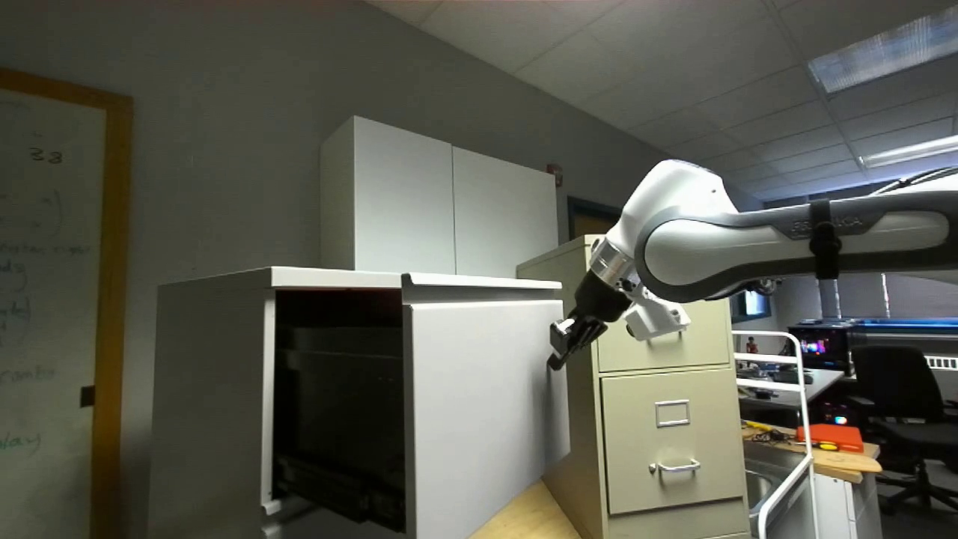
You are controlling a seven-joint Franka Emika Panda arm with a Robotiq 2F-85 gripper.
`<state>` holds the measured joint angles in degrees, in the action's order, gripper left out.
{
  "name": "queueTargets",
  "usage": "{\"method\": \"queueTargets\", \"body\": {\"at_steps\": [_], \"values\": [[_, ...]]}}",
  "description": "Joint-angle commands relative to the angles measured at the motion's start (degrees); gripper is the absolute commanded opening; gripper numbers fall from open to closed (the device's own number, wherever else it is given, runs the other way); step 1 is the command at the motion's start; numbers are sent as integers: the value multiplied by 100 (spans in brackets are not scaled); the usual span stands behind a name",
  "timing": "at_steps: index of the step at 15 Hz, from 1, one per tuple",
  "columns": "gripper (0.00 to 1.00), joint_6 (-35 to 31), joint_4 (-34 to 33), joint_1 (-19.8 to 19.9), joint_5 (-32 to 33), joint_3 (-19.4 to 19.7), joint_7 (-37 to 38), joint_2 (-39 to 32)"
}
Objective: Close the top drawer on the left
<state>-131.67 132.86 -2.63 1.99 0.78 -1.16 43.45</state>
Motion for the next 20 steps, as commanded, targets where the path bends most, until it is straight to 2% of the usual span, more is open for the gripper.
{"method": "queueTargets", "body": {"at_steps": [1, 6, 11, 20], "values": [[4, -121, -417, -340, -341, 111, -354, -379], [3, -133, -859, -625, -677, 180, -737, -878], [3, -124, -1580, -688, -734, 166, -1046, -1721], [3, 349, -3722, -621, -897, 14, -1412, -3627]]}}
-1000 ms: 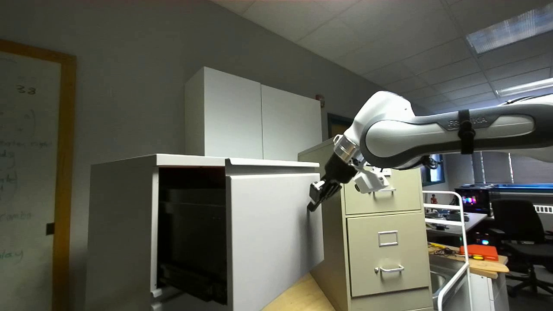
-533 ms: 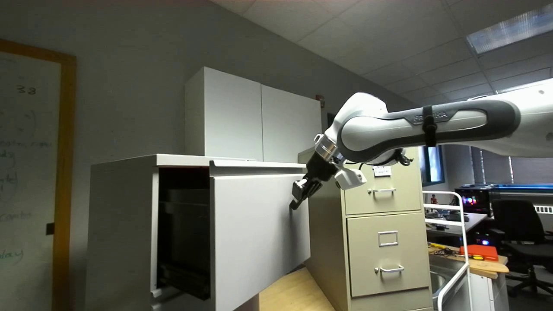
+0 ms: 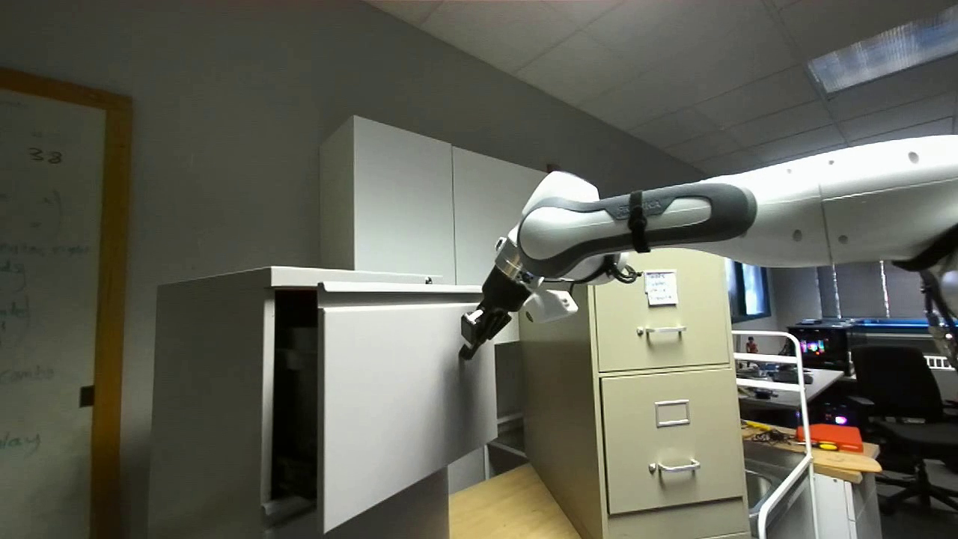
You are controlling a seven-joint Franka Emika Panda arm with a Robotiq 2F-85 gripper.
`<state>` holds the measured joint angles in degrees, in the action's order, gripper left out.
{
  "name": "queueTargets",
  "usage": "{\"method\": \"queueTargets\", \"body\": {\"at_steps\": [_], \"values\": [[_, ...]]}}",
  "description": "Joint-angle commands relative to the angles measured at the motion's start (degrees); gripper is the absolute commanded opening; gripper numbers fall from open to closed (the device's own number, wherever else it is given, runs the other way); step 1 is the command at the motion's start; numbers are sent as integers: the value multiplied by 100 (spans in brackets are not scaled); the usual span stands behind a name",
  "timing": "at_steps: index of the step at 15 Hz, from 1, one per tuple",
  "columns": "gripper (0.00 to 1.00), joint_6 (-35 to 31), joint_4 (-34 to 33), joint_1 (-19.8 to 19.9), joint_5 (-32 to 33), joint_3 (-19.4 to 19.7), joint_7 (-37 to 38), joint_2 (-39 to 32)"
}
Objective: Close the top drawer on the left
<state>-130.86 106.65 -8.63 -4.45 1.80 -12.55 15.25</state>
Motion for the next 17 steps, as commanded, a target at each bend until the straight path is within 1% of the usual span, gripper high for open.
{"method": "queueTargets", "body": {"at_steps": [1, 5, 9, 13, 16, 17], "values": [[3, 287, -1355, -1, -291, -115, -329, -1032], [3, 571, -2441, 68, -452, -289, -485, -1857], [3, 889, -3494, 124, -366, -501, -493, -2617], [3, 1323, -4495, 169, -282, -632, -464, -3234], [3, 1814, -5040, 233, -251, -650, -452, -3534], [3, 1908, -5118, 142, -291, -526, -466, -3565]]}}
